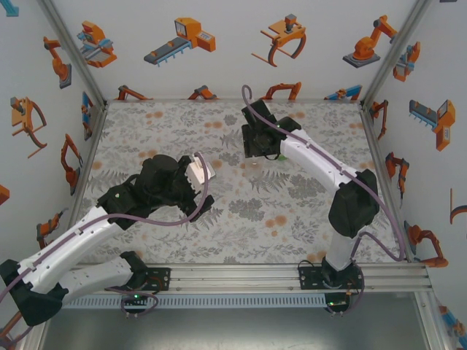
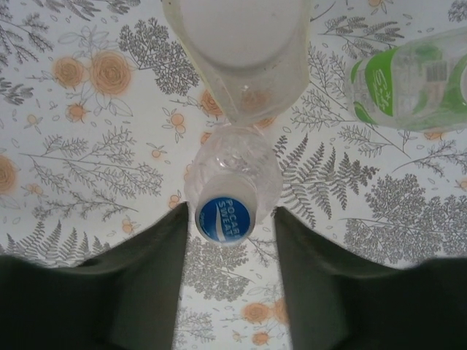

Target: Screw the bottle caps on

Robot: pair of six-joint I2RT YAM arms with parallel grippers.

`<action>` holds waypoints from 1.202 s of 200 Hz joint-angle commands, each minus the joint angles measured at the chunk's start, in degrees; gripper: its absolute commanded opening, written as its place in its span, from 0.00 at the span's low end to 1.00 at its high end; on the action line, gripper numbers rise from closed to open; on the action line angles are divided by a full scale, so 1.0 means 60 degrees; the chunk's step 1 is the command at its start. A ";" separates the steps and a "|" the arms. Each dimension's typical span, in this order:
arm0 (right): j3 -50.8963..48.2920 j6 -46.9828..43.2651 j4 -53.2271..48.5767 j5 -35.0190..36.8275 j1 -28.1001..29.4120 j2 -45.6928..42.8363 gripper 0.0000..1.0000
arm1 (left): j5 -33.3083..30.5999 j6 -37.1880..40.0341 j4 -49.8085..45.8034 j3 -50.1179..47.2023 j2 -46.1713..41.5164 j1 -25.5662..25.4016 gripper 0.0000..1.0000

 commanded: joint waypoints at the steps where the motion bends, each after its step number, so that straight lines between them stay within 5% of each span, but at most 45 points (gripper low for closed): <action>1: 0.0619 -0.0153 -0.0455 0.0160 -0.0121 -0.0228 0.62 | -0.0040 -0.0265 0.0243 -0.0201 -0.0096 0.0152 0.97; 34: 0.0743 -0.0392 -0.0755 0.0583 -0.0363 -0.1042 0.81 | -0.0743 -0.0522 0.0733 -0.0566 -0.0064 0.0579 0.97; 49: 0.0409 -0.0499 -0.0780 0.0872 -0.0598 -0.1588 0.99 | -0.1145 -0.0548 0.0925 -0.0758 0.0017 0.0829 0.97; 96: -0.2333 -0.1295 -0.0021 0.1659 -0.1874 -0.3325 0.99 | -0.2227 -0.0875 0.1785 -0.1694 0.0517 0.2010 0.97; 148: -0.7893 -0.2916 0.4817 0.0907 -0.3936 -0.5424 0.99 | -0.2979 -0.1142 0.4212 -0.3172 0.1084 0.4089 0.97; 190: -1.0882 -0.3668 0.9127 -0.0208 -0.5145 -0.5453 0.99 | -0.2020 -0.1561 0.6767 -0.4177 0.2347 0.5822 0.97; 240: -1.1574 -0.3537 1.2083 -0.0787 -0.5737 -0.4306 0.99 | -0.0783 -0.1854 1.0415 -0.5016 0.4096 0.6765 0.97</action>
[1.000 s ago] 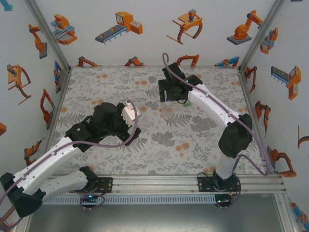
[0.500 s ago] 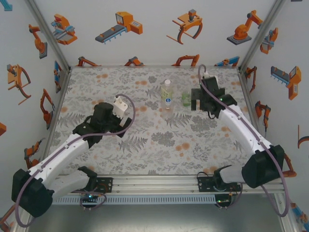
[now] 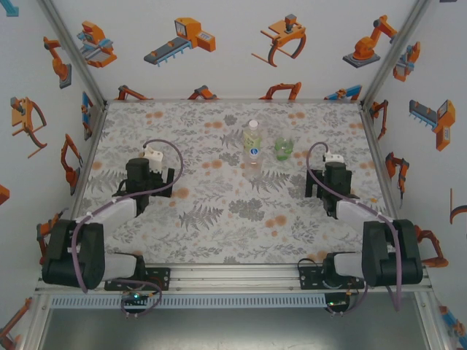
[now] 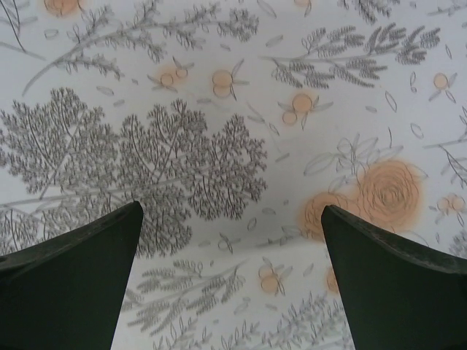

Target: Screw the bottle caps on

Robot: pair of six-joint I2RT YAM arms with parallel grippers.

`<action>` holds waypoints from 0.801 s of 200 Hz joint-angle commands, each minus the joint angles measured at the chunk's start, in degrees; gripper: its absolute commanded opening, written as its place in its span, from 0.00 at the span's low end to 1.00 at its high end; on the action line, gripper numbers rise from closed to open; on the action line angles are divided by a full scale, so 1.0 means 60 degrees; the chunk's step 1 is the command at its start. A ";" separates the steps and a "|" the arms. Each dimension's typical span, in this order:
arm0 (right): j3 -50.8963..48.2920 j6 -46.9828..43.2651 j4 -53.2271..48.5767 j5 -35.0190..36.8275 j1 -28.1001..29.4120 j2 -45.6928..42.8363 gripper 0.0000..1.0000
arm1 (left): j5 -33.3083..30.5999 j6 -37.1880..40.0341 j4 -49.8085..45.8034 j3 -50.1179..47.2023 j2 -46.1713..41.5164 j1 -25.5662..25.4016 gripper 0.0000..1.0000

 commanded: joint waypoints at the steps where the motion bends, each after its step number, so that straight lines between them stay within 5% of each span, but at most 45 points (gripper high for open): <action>1: 0.0050 -0.0167 0.2630 -0.0559 -0.0248 0.0410 0.99 | 0.0798 -0.0461 0.2649 -0.0206 0.0556 0.0349 0.97; 43: 0.0103 -0.0280 0.4467 -0.1509 -0.0806 0.1809 0.99 | 0.1706 -0.0525 0.3253 -0.0077 0.1168 0.1200 0.97; 83: -0.0575 0.0126 0.6103 -0.2449 -0.1379 0.2246 0.99 | 0.2225 -0.1164 0.6694 -0.1253 0.2251 0.1796 0.97; 96: -0.0628 0.0118 0.6075 -0.2549 -0.1398 0.2205 0.99 | 0.2134 -0.1155 0.5293 -0.0867 0.1896 0.1819 0.97; 160: -0.0700 0.0312 0.6200 -0.1998 -0.1406 0.2192 0.99 | 0.1097 -0.1450 0.5492 -0.0788 0.2075 0.1740 0.97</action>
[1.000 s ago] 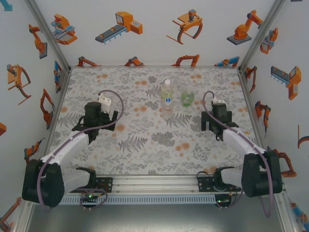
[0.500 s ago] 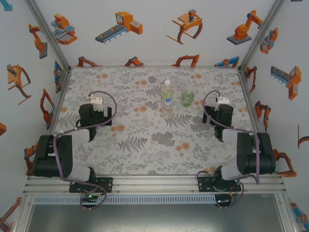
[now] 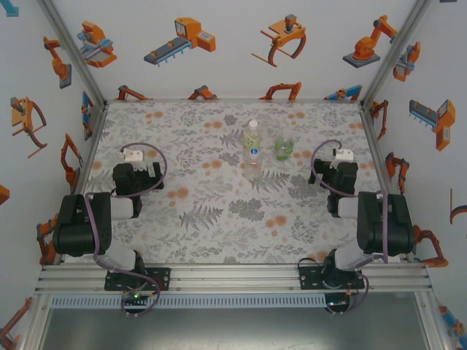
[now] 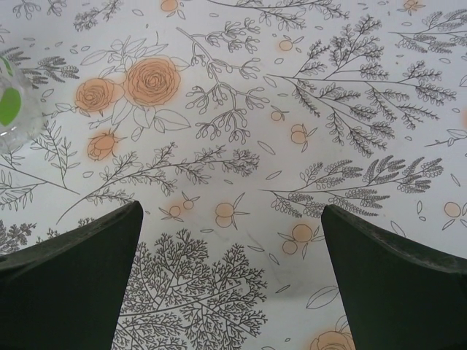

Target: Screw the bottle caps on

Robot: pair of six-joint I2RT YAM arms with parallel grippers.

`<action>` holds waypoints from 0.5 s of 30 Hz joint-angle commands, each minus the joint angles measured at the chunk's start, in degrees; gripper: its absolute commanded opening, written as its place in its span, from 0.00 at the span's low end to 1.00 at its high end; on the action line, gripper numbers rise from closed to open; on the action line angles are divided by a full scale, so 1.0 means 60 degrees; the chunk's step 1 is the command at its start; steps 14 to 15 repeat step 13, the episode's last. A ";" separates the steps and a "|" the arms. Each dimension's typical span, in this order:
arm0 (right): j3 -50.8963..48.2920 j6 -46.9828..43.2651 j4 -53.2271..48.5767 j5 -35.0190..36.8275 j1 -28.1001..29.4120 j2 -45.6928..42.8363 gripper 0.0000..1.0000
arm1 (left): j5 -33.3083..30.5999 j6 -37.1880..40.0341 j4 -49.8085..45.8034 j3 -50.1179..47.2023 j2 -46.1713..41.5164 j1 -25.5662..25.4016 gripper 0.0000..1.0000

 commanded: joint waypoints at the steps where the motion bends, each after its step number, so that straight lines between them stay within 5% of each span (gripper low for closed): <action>1: -0.0086 0.0159 0.0542 0.0065 -0.0032 0.0010 0.99 | -0.0269 -0.0260 0.0365 0.0178 -0.0061 -0.0053 0.97; 15: -0.0111 -0.0186 0.0595 -0.0718 0.0008 0.0005 0.99 | -0.0247 -0.0265 0.0258 0.0212 -0.0083 -0.0049 0.97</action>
